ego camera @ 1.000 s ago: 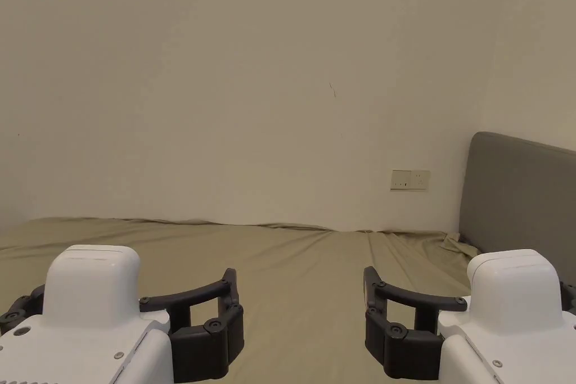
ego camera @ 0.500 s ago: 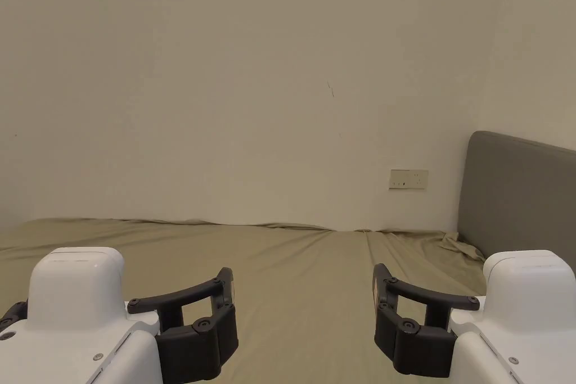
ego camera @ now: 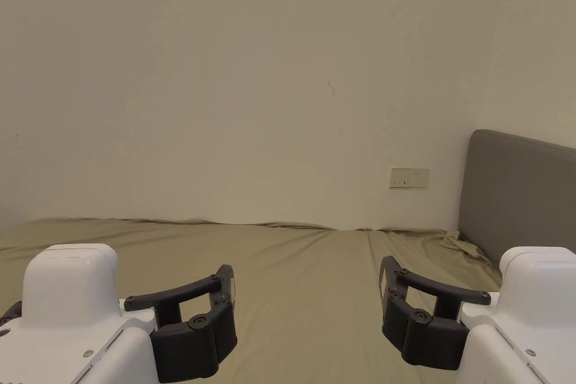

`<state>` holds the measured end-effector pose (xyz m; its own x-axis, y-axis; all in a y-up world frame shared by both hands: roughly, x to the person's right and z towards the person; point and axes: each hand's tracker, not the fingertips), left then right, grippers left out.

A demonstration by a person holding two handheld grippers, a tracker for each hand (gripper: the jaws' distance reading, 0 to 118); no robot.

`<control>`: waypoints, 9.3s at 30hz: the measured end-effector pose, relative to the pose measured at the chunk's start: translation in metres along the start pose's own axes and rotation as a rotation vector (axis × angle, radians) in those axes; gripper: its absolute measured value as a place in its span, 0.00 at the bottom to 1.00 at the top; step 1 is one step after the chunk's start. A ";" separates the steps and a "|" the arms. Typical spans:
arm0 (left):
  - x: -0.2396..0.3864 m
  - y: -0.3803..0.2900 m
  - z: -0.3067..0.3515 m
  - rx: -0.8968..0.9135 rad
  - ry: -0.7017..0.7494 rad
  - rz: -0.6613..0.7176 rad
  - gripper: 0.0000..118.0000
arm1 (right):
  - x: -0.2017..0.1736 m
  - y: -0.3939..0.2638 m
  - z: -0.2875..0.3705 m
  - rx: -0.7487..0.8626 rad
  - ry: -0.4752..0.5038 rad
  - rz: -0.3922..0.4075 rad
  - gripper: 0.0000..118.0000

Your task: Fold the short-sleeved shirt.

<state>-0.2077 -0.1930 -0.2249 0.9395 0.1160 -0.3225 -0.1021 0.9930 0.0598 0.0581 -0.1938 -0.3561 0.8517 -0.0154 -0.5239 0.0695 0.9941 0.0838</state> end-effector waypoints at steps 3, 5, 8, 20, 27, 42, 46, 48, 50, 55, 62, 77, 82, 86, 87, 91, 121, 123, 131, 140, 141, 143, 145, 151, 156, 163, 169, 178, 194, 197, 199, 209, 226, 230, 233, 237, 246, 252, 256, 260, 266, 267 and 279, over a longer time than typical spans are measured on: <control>0.001 0.000 0.001 0.002 0.004 -0.004 1.00 | -0.001 0.000 0.001 0.003 0.005 0.003 1.00; 0.001 0.000 0.001 0.001 0.003 -0.005 1.00 | -0.001 0.000 0.003 0.014 0.011 -0.003 1.00; 0.002 0.000 0.001 -0.004 0.007 -0.021 1.00 | 0.003 0.001 0.004 0.009 0.004 -0.056 1.00; 0.003 0.001 0.001 0.007 0.035 -0.024 1.00 | 0.005 0.003 0.001 -0.044 0.043 -0.081 1.00; 0.001 0.001 0.005 0.005 0.069 -0.065 0.86 | 0.002 0.008 0.001 -0.075 0.059 -0.050 0.96; -0.021 0.001 -0.001 -0.073 0.097 -0.037 0.00 | 0.003 -0.004 -0.016 -0.127 0.000 0.048 0.02; -0.080 0.019 0.044 -0.041 0.327 -0.068 0.00 | -0.068 0.000 -0.065 -0.141 0.269 0.029 0.02; -0.113 0.027 0.079 -0.037 0.499 -0.096 0.00 | -0.127 0.000 -0.074 -0.134 0.529 -0.042 0.02; -0.142 0.032 0.117 -0.036 0.673 -0.124 0.00 | -0.190 -0.001 -0.071 -0.144 0.756 -0.093 0.02; -0.181 0.037 0.193 -0.068 0.939 -0.155 0.00 | -0.296 -0.011 -0.042 -0.138 1.026 -0.149 0.02; -0.202 0.016 0.165 -0.119 0.830 -0.089 0.00 | -0.301 -0.034 -0.057 -0.213 0.996 -0.105 0.02; -0.270 -0.192 -0.093 -0.617 0.462 0.083 0.00 | -0.274 -0.141 -0.127 -0.494 0.693 0.072 0.02; -0.293 -0.284 -0.167 -0.779 0.394 0.048 0.00 | -0.279 -0.174 -0.144 -0.569 0.655 0.135 0.02; -0.296 -0.318 -0.186 -0.835 0.368 -0.002 0.71 | -0.273 -0.187 -0.151 -0.615 0.660 0.144 0.02; -0.292 -0.321 -0.187 -0.830 0.378 -0.049 1.00 | -0.270 -0.190 -0.152 -0.621 0.664 0.147 0.02; -0.281 -0.335 -0.184 -0.800 0.310 -0.037 1.00 | -0.257 -0.201 -0.153 -0.649 0.618 0.169 0.02; 0.017 -0.156 -0.230 -0.662 -0.211 0.160 0.07 | 0.039 -0.027 -0.023 -0.295 0.008 -0.045 0.02; 0.083 -0.174 -0.225 -0.723 -0.324 0.100 0.07 | 0.061 -0.015 -0.003 -0.258 -0.060 -0.041 0.02; 0.255 -0.300 -0.155 -1.053 -0.692 -0.019 0.07 | 0.099 -0.005 0.030 -0.277 -0.131 0.023 0.02; 0.250 -0.360 -0.134 -1.133 -0.699 -0.080 0.87 | 0.096 -0.037 0.007 -0.359 -0.078 -0.007 0.02; 0.242 -0.345 -0.137 -1.104 -0.695 -0.077 1.00 | 0.096 -0.039 0.005 -0.361 -0.059 -0.028 0.02; 0.219 -0.303 -0.146 -0.929 -0.729 0.036 0.98 | 0.096 -0.043 0.004 -0.358 -0.031 -0.056 0.02; 0.177 -0.255 -0.150 -0.847 -0.734 0.120 0.99 | 0.099 -0.046 0.002 -0.356 -0.028 -0.061 0.02; 0.017 -0.182 -0.123 -0.629 -0.256 0.110 1.00 | 0.092 -0.075 -0.006 -0.398 0.050 -0.074 0.02; -0.065 -0.214 -0.071 -0.730 0.068 0.105 0.97 | 0.070 -0.125 -0.026 -0.556 0.122 -0.090 0.02; -0.099 -0.250 -0.078 -0.831 0.138 0.142 0.00 | 0.047 -0.150 -0.056 -0.617 0.190 -0.088 0.02; -0.106 -0.267 -0.167 -0.818 0.124 0.085 0.00 | 0.048 -0.154 -0.069 -0.608 0.189 -0.110 0.02; -0.121 -0.339 -0.318 -0.997 0.216 -0.055 0.99 | 0.077 -0.174 -0.060 -0.682 0.074 -0.090 0.02; -0.101 -0.306 -0.268 -0.857 -0.058 0.081 0.00 | 0.146 -0.218 -0.041 -0.878 -0.199 -0.142 0.02; -0.093 -0.261 -0.230 -0.773 -0.124 0.157 0.00 | 0.164 -0.232 -0.023 -0.913 -0.229 -0.207 0.03; -0.090 -0.238 -0.201 -0.796 -0.129 0.222 0.00 | 0.172 -0.243 -0.013 -0.954 -0.257 -0.262 0.31; -0.116 -0.180 -0.117 -0.715 -0.060 0.227 0.00 | 0.181 -0.317 0.008 -1.164 -0.374 -0.594 0.97; -0.146 -0.085 -0.150 -0.430 -0.050 0.475 0.00 | 0.163 -0.125 -0.091 -0.624 0.046 -0.197 0.09; -0.165 -0.030 -0.178 -0.301 0.059 0.458 0.00 | 0.170 -0.044 -0.144 -0.475 0.038 -0.127 0.09; -0.186 0.003 -0.190 -0.186 0.110 0.555 0.00 | 0.167 0.006 -0.176 -0.417 0.006 -0.091 0.09; -0.187 0.034 -0.209 -0.155 0.117 0.554 0.00 | 0.160 0.046 -0.222 -0.432 -0.044 -0.069 0.09; -0.194 0.067 -0.273 -0.197 0.133 0.401 0.00 | 0.163 0.051 -0.319 -0.584 -0.060 -0.075 0.09; -0.206 0.032 -0.303 -0.266 0.150 0.399 0.00 | 0.160 0.009 -0.338 -0.604 -0.052 -0.059 0.09; -0.212 -0.022 -0.304 -0.396 0.163 0.381 0.00 | 0.159 -0.048 -0.328 -0.647 -0.037 -0.065 0.09; -0.220 -0.082 -0.285 -0.534 0.162 0.420 0.00 | 0.161 -0.118 -0.294 -0.728 -0.008 -0.074 0.09; -0.216 -0.152 -0.221 -0.706 0.123 0.326 0.00 | 0.162 -0.205 -0.205 -0.809 0.029 -0.140 0.09; -0.216 -0.164 -0.208 -0.737 0.116 0.329 0.00 | 0.163 -0.217 -0.190 -0.815 0.033 -0.140 0.09; -0.232 -0.215 -0.091 -0.948 0.088 0.418 0.00 | 0.155 -0.263 -0.051 -1.132 0.073 -0.187 0.09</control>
<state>-0.4339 -0.4316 -0.2491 0.7470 0.4186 -0.5165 -0.6648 0.4798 -0.5725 0.1453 -0.4520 -0.5022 0.8424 -0.2039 -0.4988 -0.3463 0.5045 -0.7909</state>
